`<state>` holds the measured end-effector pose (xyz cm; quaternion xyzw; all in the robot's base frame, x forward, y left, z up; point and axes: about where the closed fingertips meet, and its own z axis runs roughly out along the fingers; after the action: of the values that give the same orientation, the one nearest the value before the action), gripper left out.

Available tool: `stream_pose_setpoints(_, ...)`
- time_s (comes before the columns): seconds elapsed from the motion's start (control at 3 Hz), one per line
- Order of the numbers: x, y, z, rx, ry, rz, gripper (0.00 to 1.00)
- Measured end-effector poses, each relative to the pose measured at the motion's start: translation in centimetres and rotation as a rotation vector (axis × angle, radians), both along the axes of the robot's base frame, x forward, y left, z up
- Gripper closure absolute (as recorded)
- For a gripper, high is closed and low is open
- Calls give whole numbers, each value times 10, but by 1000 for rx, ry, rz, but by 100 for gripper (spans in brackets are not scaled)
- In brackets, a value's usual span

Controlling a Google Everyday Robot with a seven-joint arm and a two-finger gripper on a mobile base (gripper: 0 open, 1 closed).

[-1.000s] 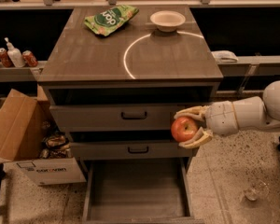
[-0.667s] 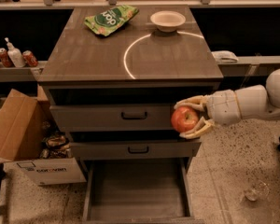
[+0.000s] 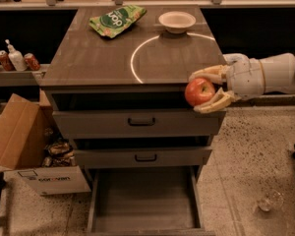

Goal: Pick apple from bottom drawer and place on counter

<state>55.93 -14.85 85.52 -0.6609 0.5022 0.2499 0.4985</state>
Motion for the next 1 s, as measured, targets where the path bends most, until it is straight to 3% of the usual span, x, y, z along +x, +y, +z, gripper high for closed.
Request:
stream_pose_setpoints(0.33,28,-3,24,27,-1,-52,100)
stream_pose_setpoints(1.0,97,12,40,53,102,-118,100)
